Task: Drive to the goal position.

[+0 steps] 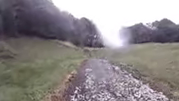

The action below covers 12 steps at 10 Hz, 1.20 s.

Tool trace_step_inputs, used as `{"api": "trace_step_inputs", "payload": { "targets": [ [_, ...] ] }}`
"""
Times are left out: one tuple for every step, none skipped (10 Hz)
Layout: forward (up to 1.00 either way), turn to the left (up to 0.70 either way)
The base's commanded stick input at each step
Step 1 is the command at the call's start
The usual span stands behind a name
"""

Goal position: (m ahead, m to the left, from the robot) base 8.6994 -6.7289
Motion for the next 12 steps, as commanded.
{"api": "trace_step_inputs", "payload": {
  "targets": [
    [0.50,0.00],
    [0.50,0.00],
    [0.50,0.00],
    [0.50,0.00],
    [0.50,0.00],
    [0.50,0.00],
    [0.50,0.00],
    [0.50,0.00],
    [0.50,0.00],
    [0.50,0.00],
    [0.50,0.00],
    [0.50,0.00]
  ]
}}
